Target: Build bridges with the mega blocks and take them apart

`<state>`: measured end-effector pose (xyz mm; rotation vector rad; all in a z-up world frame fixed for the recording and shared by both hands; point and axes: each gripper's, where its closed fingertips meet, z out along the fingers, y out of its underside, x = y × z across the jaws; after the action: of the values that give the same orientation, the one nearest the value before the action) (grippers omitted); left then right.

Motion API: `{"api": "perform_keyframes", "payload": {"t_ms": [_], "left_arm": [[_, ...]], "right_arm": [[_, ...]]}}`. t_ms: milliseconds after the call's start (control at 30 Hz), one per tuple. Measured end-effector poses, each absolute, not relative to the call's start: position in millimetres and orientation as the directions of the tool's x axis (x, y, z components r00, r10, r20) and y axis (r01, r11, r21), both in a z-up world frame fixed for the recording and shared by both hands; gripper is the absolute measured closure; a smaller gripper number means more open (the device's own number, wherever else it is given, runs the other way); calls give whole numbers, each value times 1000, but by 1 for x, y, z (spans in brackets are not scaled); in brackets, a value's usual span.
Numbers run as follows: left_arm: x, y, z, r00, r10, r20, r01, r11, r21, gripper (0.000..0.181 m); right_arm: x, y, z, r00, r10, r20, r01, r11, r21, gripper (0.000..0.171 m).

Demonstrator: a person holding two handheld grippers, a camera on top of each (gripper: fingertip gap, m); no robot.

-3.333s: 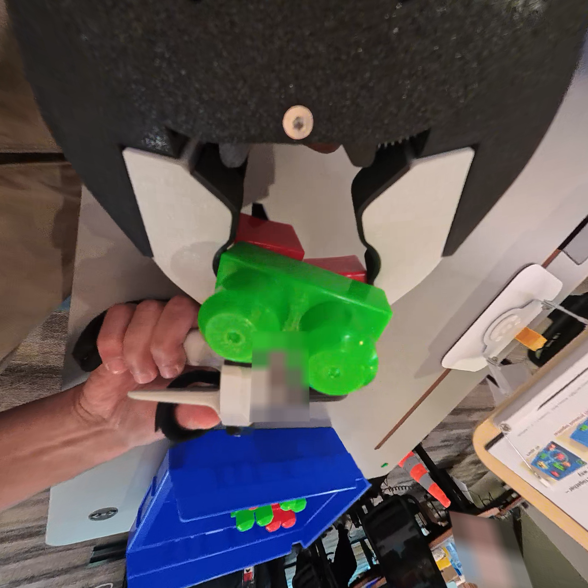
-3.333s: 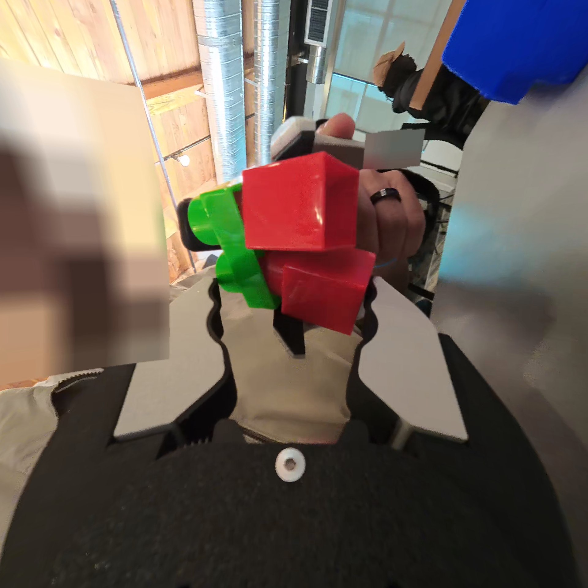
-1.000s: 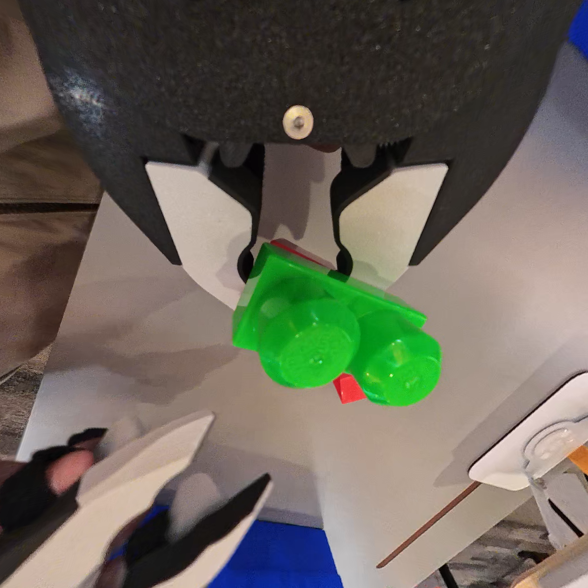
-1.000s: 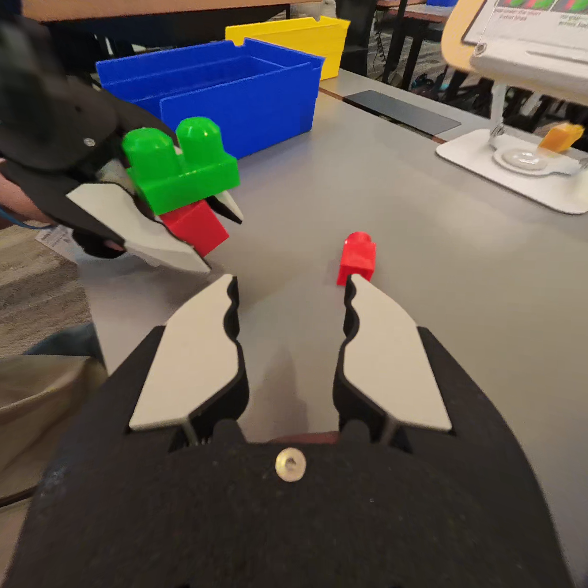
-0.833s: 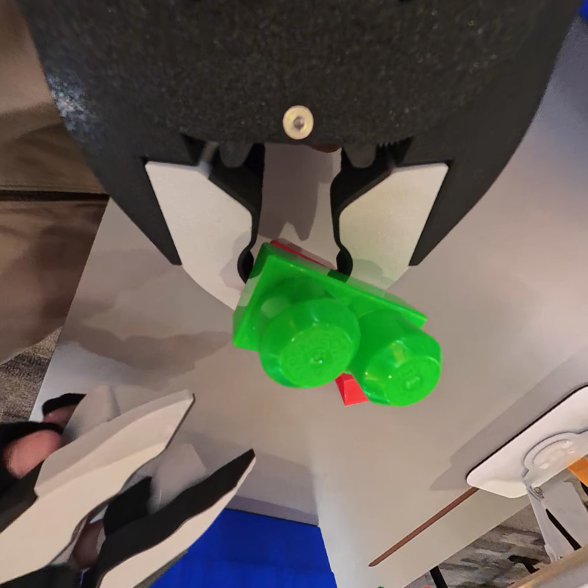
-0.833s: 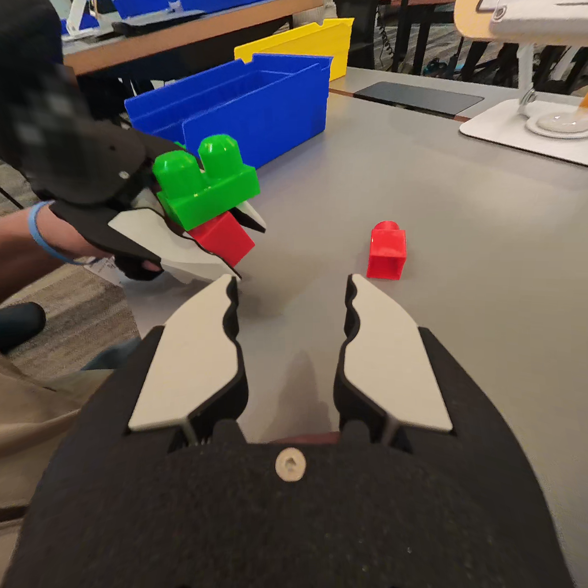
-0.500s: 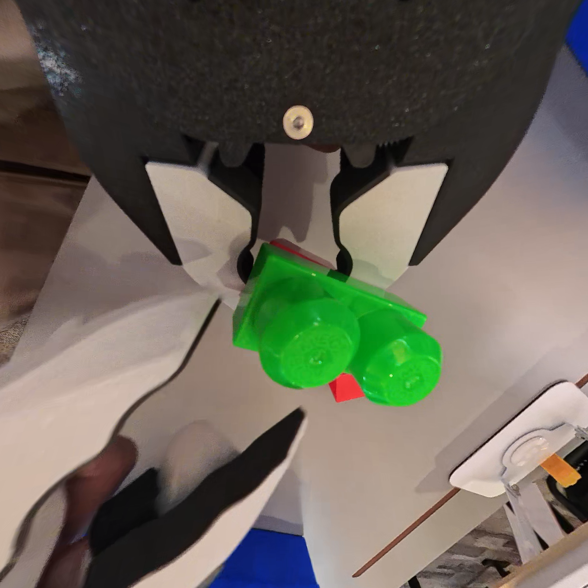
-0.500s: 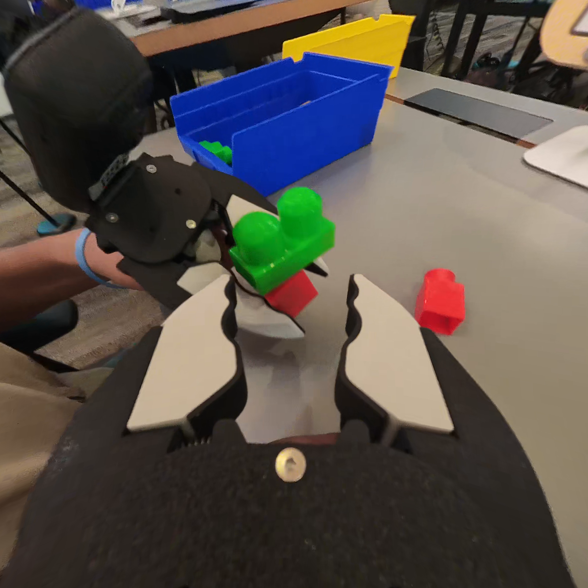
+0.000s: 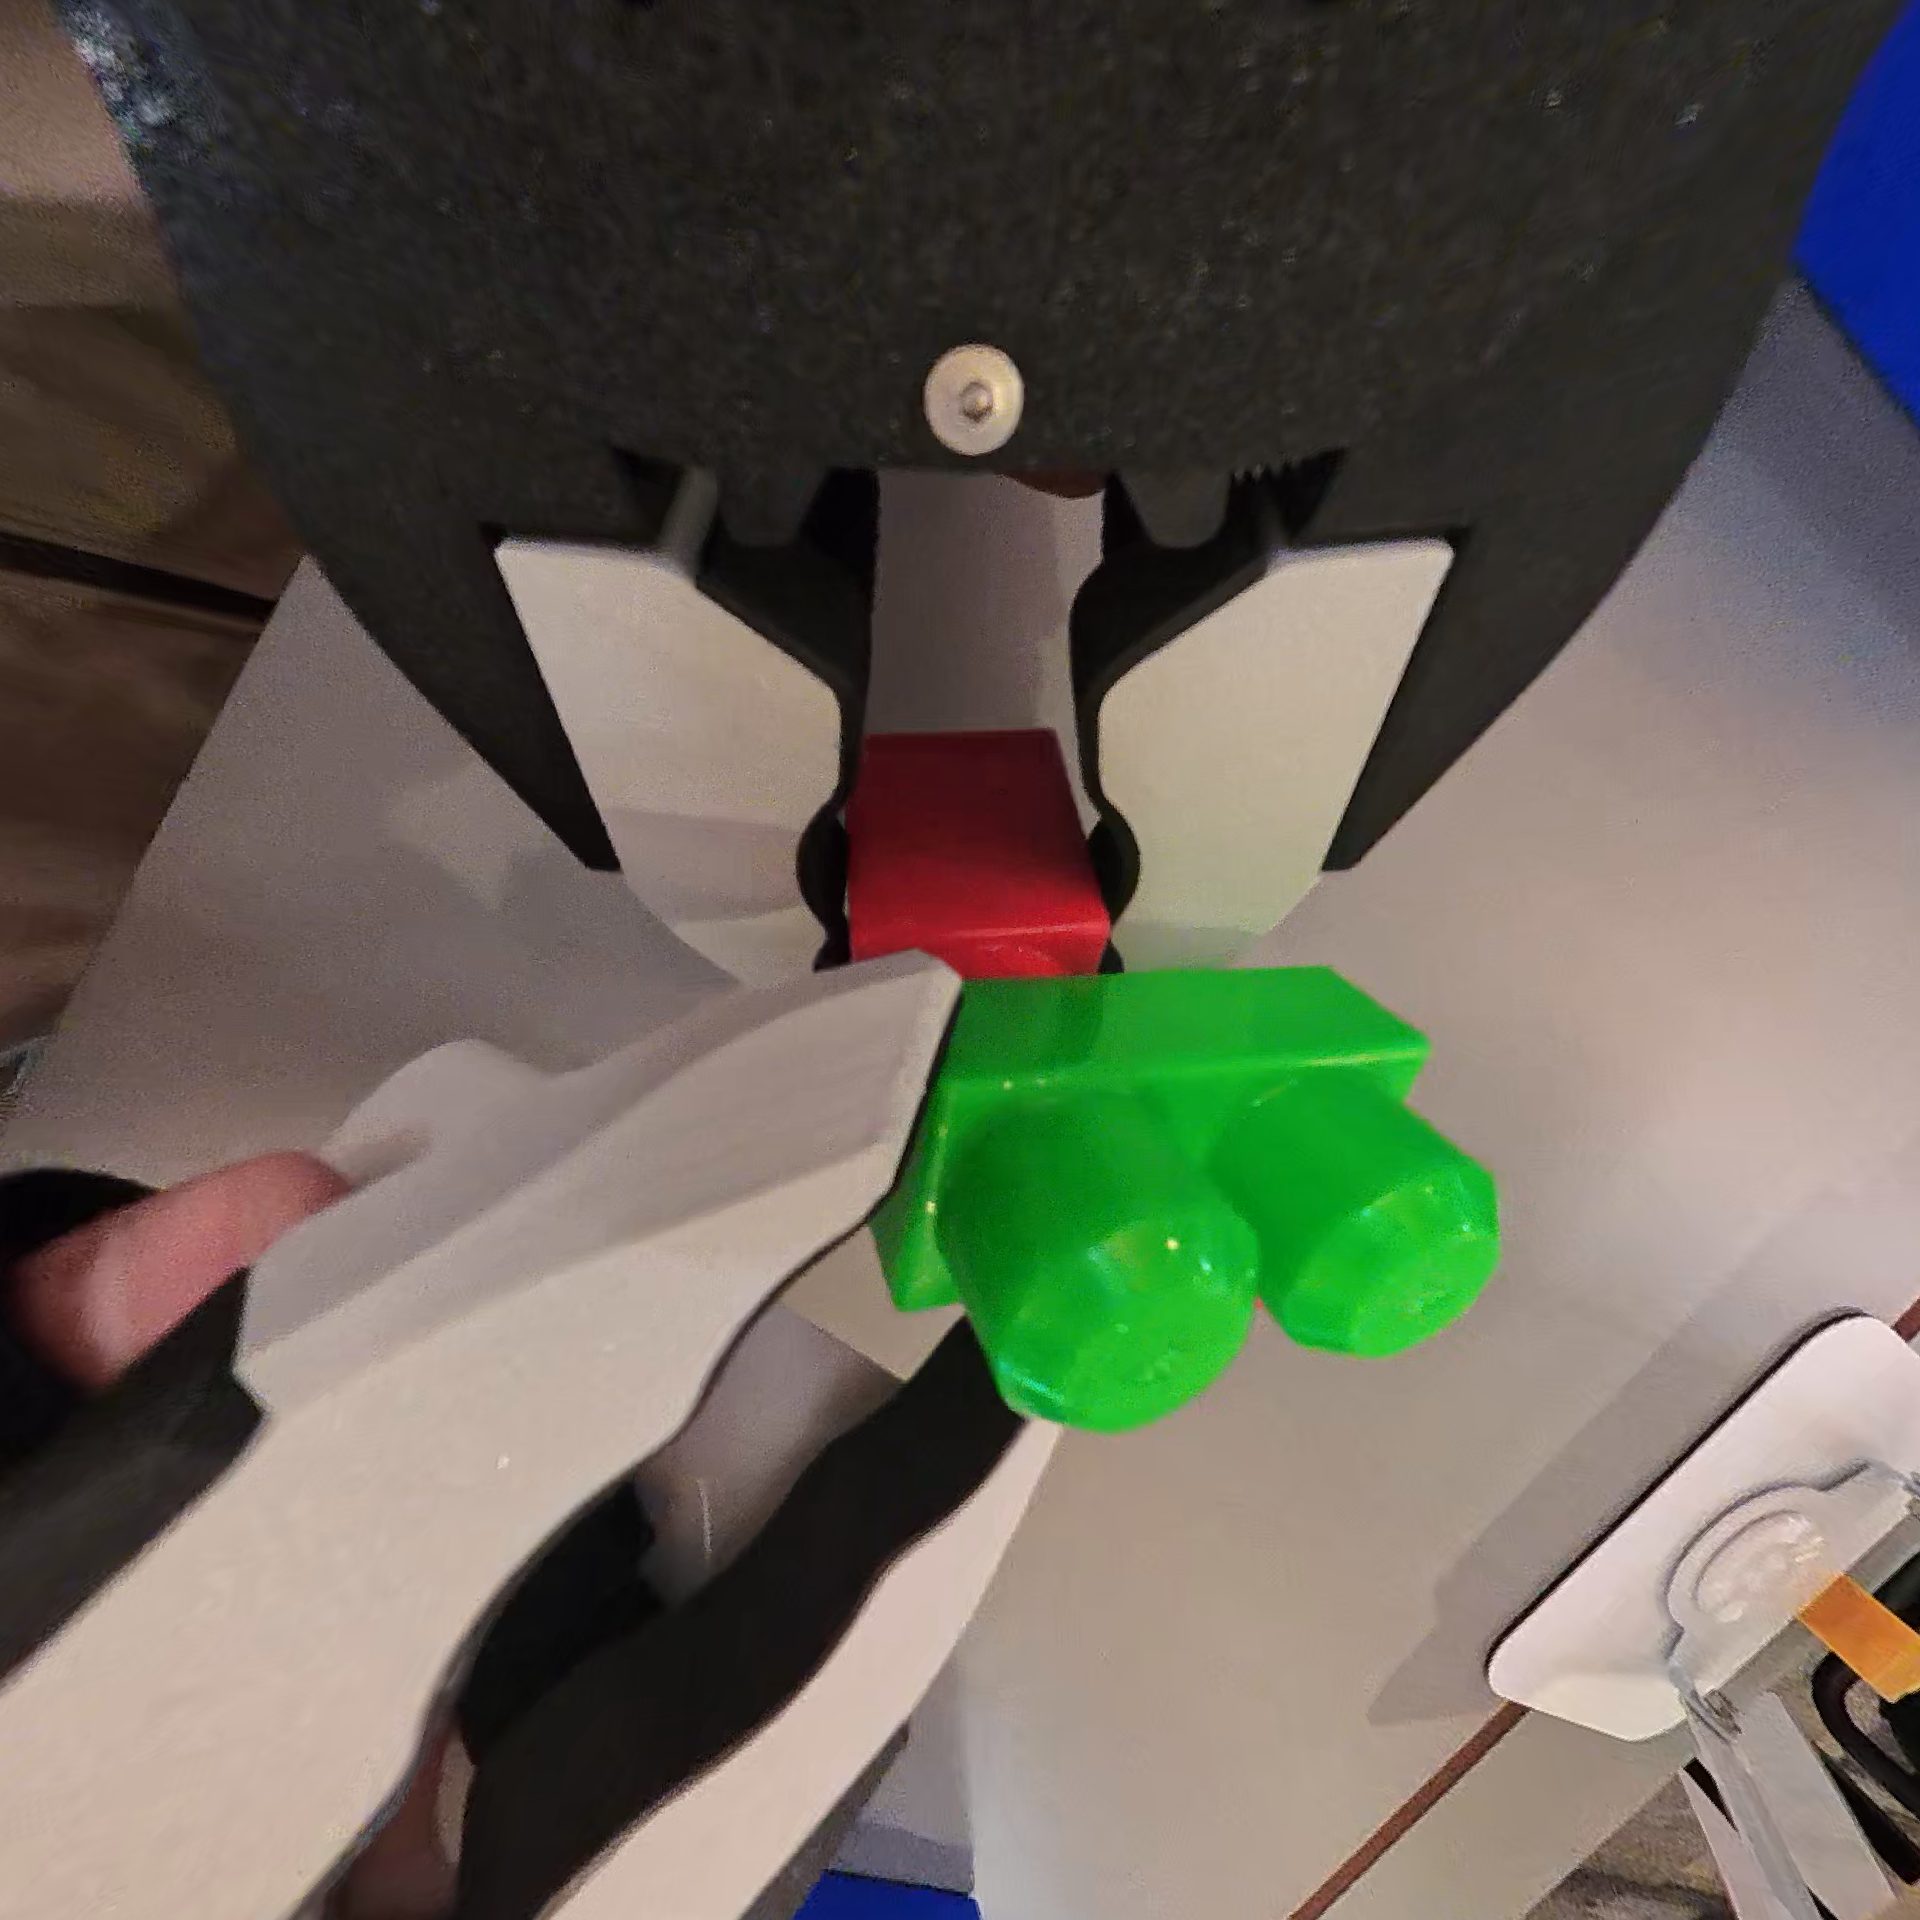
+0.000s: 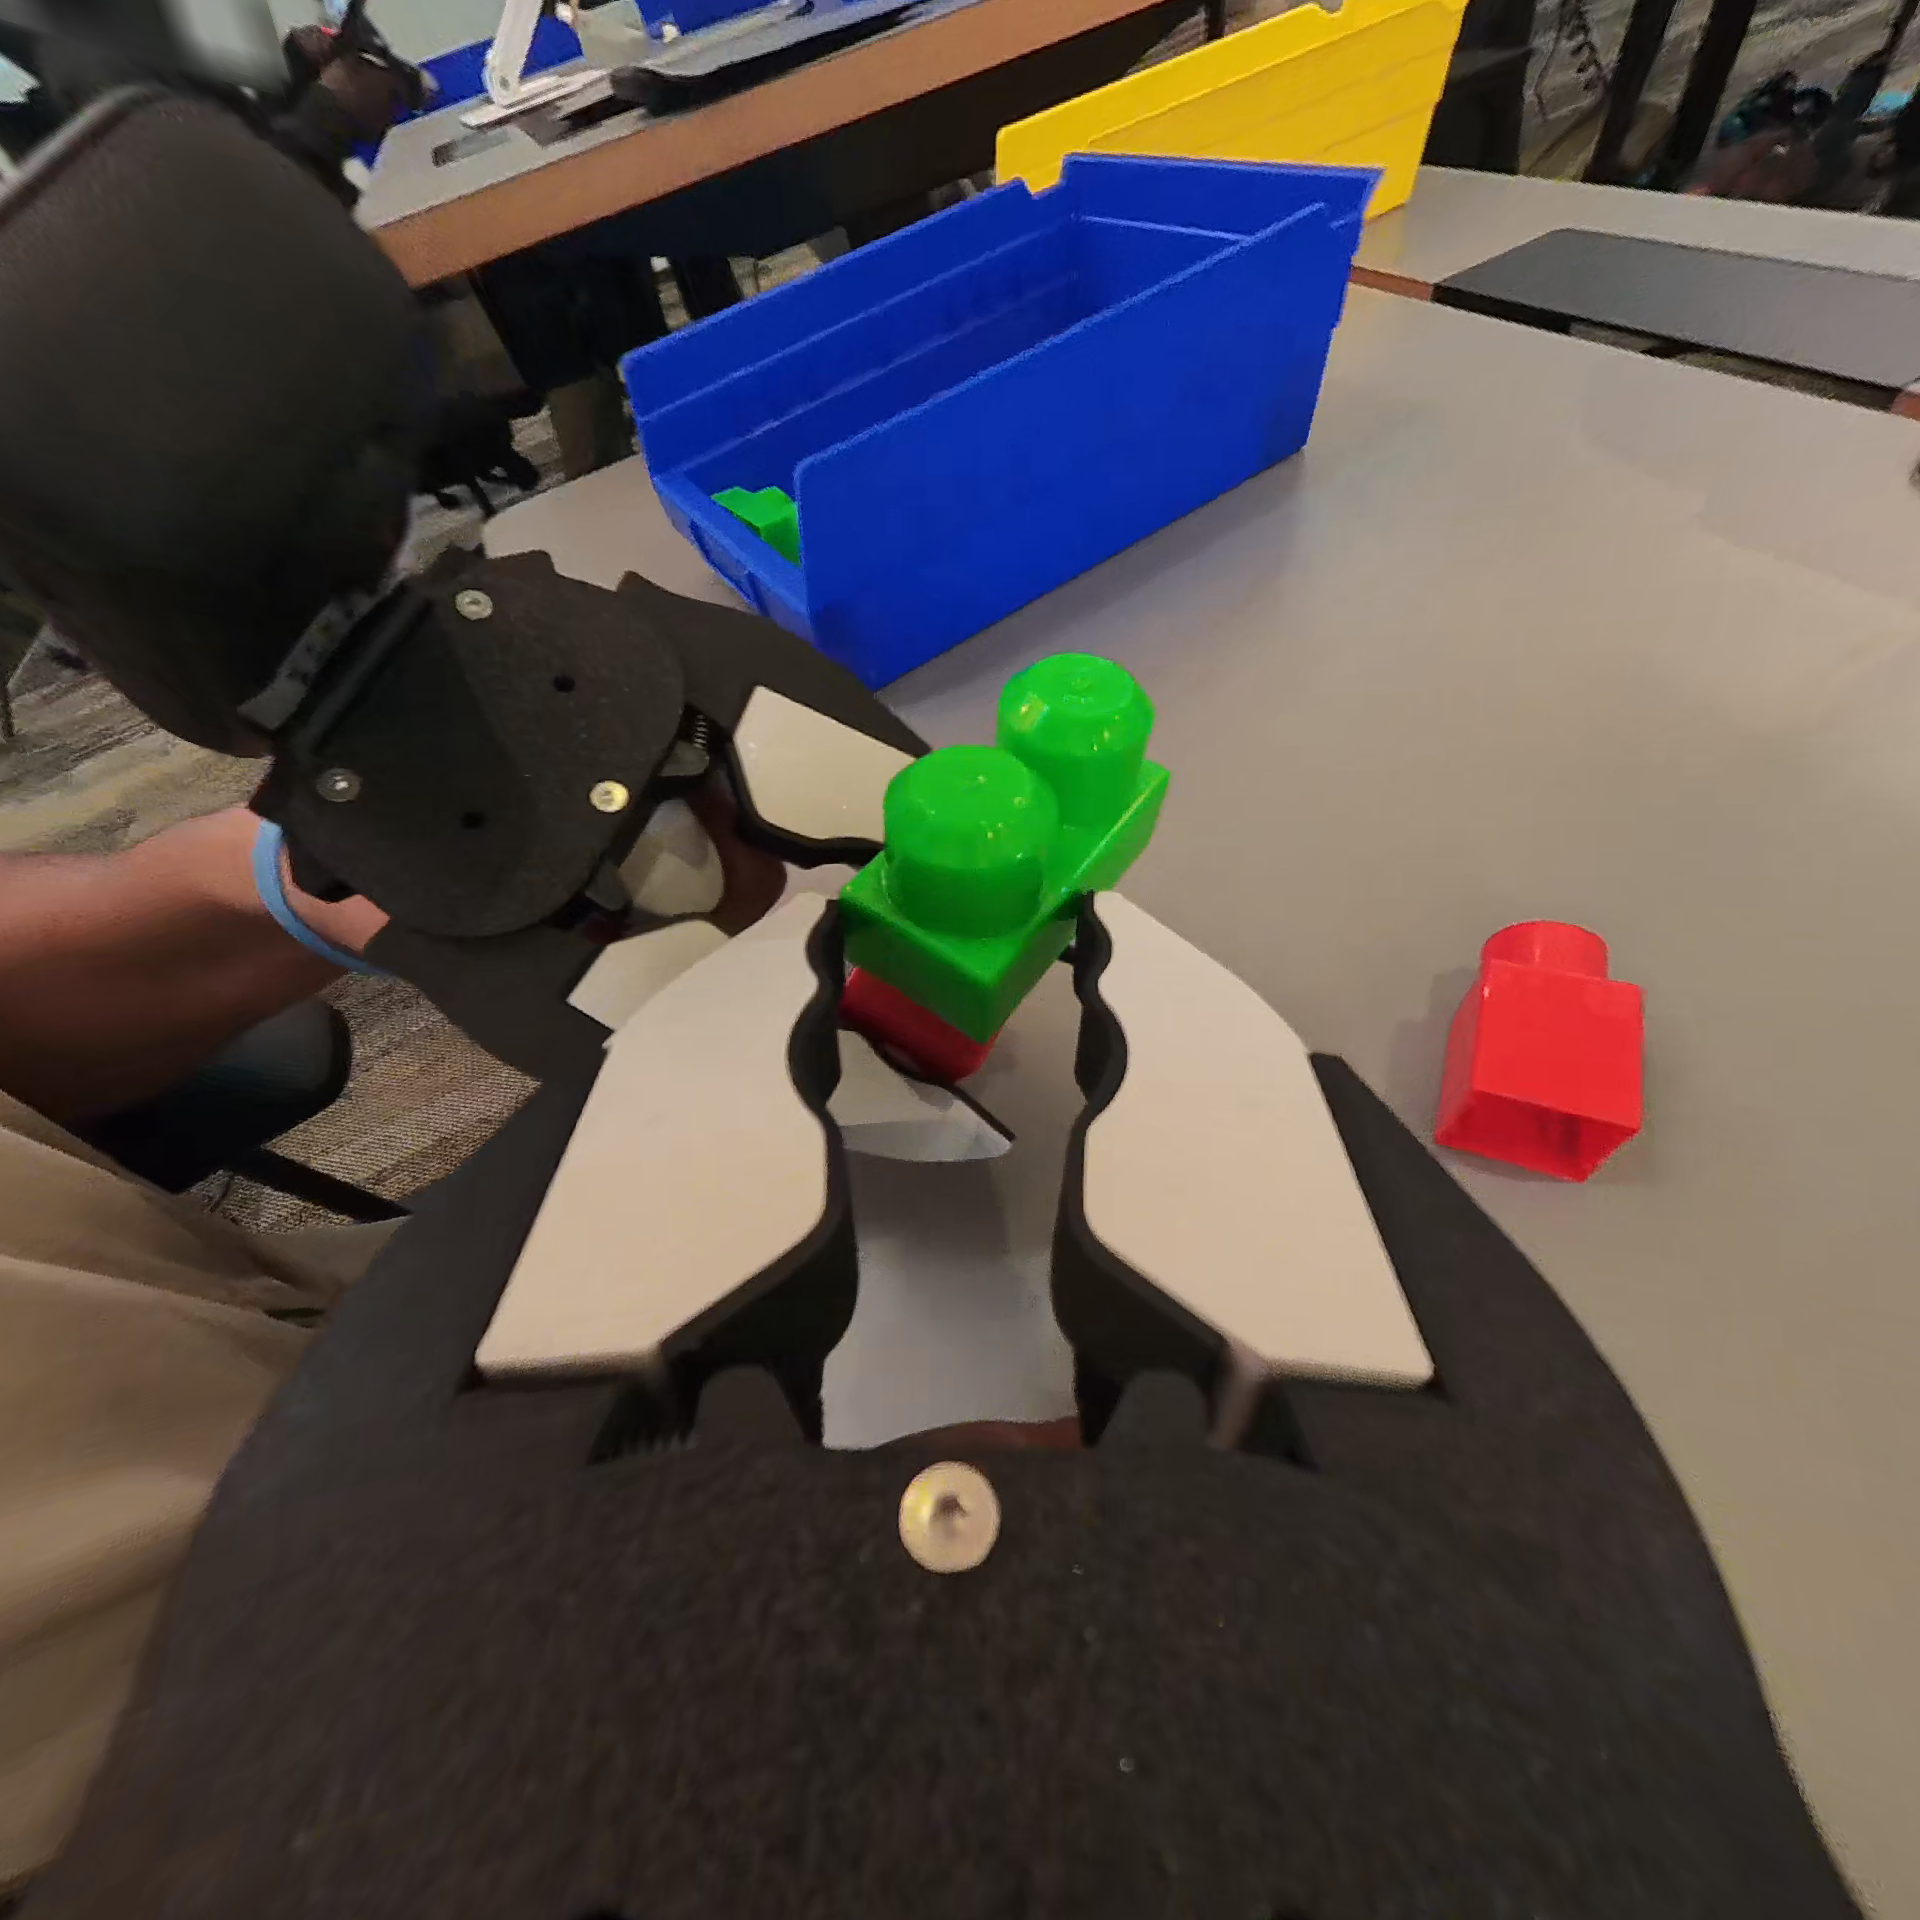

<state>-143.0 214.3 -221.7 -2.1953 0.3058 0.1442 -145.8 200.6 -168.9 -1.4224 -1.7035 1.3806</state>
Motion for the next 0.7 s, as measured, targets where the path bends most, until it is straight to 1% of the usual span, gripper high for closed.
{"api": "perform_keyframes", "payload": {"t_ms": [67,133,300,433,500,533,633,700], "left_arm": [[-145,215,-227,958,-177,-225,-287,-591,-754,139],[-147,215,-233,954,-185,-237,-300,-615,-729,139],[-155,215,-241,954,-184,-235,-298,-637,-711,139],[-170,215,-243,963,-158,-218,-267,-659,-703,139],[-177,217,-247,970,-156,-186,-242,-683,-689,139],[-181,221,-246,974,-149,-172,-228,-677,-700,139],[-187,229,-250,986,-134,-102,-167,-681,-713,139],[-189,233,-252,986,-138,-95,-164,-677,-718,139]], "right_arm": [[-147,207,-172,-290,936,-201,403,-71,-912,129],[-148,214,-174,-272,932,-238,410,-111,-905,130],[-143,244,-180,-207,948,-243,426,-137,-894,130],[-126,271,-214,-147,971,-191,537,-84,-839,130],[-116,276,-229,-146,973,-179,585,-61,-808,130],[-111,278,-236,-147,975,-169,606,-47,-794,130],[-100,285,-248,-129,981,-148,638,-32,-769,130],[-97,287,-252,-132,979,-154,644,-34,-764,130]]}}
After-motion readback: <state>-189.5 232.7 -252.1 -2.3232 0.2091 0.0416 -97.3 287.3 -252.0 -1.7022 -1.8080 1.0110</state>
